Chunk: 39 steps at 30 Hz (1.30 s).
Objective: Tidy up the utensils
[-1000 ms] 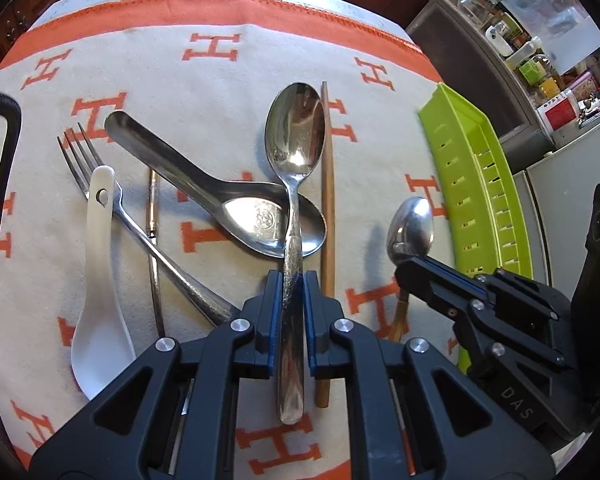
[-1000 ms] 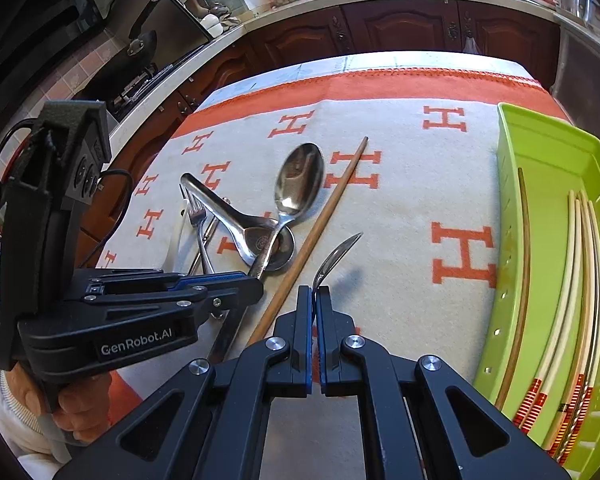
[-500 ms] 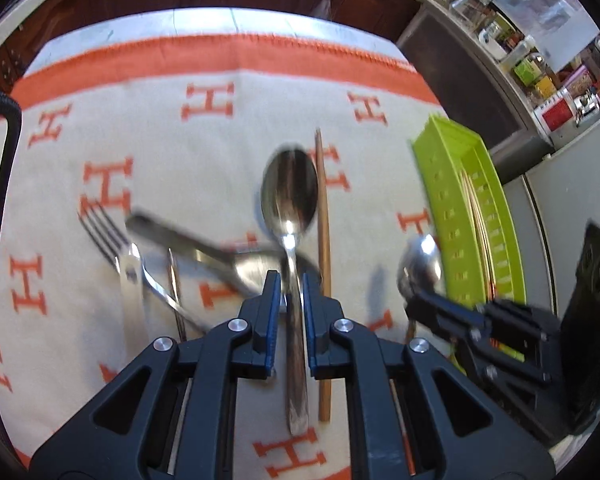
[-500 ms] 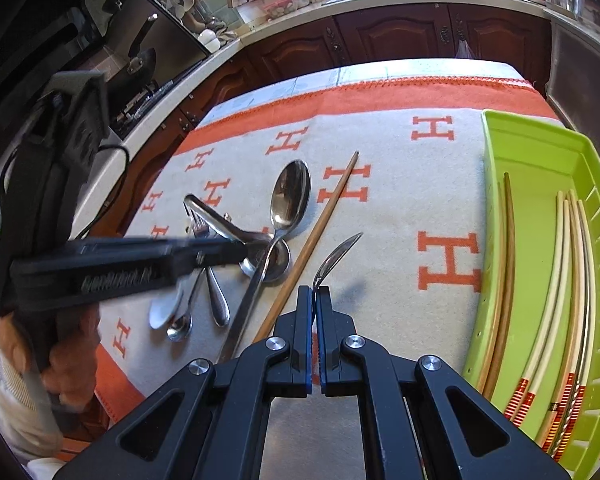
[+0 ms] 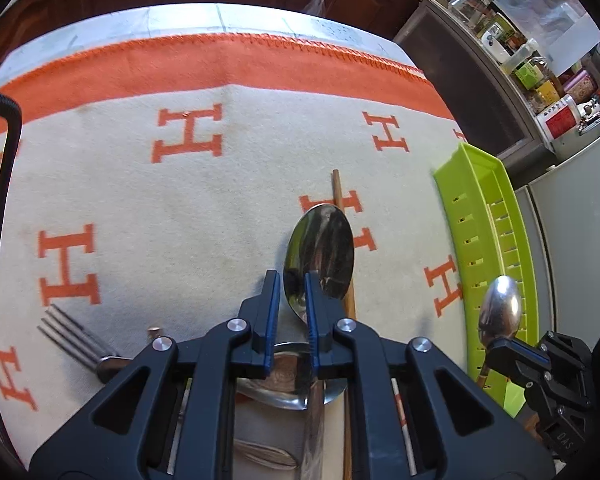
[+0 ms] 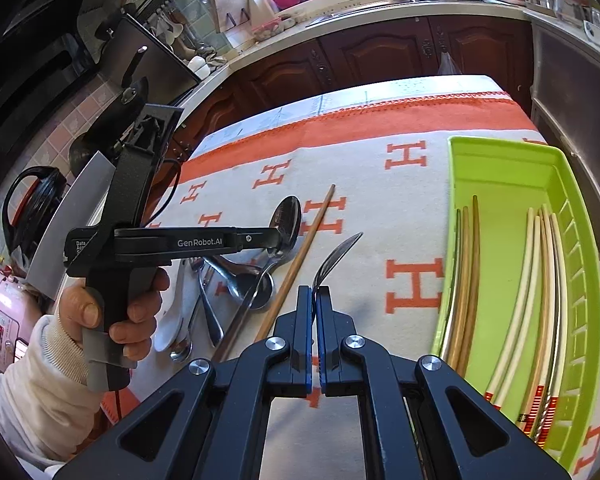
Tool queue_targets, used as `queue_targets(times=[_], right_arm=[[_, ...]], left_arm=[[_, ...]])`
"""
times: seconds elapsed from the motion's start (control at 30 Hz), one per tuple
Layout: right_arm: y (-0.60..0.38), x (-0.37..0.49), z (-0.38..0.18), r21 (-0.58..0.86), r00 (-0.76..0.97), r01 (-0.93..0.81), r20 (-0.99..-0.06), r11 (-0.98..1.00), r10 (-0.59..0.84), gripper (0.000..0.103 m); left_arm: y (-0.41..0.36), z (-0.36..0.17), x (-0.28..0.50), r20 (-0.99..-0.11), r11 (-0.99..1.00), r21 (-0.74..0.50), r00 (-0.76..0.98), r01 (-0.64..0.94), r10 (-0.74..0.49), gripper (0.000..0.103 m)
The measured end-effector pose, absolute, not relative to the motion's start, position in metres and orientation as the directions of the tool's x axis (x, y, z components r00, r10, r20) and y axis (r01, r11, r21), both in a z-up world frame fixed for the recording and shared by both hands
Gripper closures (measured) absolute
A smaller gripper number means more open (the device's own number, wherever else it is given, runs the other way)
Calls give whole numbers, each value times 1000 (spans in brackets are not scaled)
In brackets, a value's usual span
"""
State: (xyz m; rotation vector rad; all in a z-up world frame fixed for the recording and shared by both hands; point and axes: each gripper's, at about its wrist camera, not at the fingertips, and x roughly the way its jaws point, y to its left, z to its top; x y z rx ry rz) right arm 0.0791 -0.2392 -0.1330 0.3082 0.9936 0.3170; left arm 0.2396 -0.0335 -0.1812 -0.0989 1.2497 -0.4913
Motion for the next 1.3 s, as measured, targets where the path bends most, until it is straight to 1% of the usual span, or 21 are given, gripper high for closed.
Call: queue_targets(times=[0.07,0.17,0.3,0.47,0.5,0.53,0.6,0.63,0.9,1.07,1.2,1.3], right_arm=[[-241,79,-134,394,507,-115,-766,912,395,101],[-242,80,-135,396,505,-113,-767,911,396,101],[-238,80,-135,398,507,-119,-763,910,400,101],[-235,80,-135,401,508,-120,-762,908,403,101],[-235,81,-135,401,508,-119,-762,908,403,101],[-235,81,-136,401,507,-118,-762,908,402,101],[-235,81,-137,402,506,-116,-763,908,403,101],[-236,81,-138,402,505,-116,-764,908,402,101],[-237,82,-139,406,504,-112,-763,907,404,101],[-236,83,-140,412,502,-112,-762,904,409,101],[-234,82,-139,411,504,-114,-761,904,409,101],[-234,82,-139,411,507,-111,-760,905,407,101]], left_arm=[[-33,-182,241,-875,881,-360,217,308,-433,90],[-32,-182,242,-860,866,-391,211,312,-464,84],[-31,-179,241,-857,867,-383,229,319,-462,77],[-26,-179,243,-849,861,-402,227,311,-478,75],[-25,-179,242,-846,859,-408,226,311,-483,73],[-24,-179,242,-842,855,-415,226,310,-491,68],[-21,-177,242,-842,857,-414,230,307,-488,61],[-20,-177,242,-843,859,-409,234,307,-485,61],[-12,-164,230,-849,862,-373,249,343,-467,61],[-12,-166,222,-878,868,-319,226,381,-422,61],[-18,-173,218,-900,874,-274,214,401,-380,67],[-25,-175,216,-912,879,-222,230,421,-341,70]])
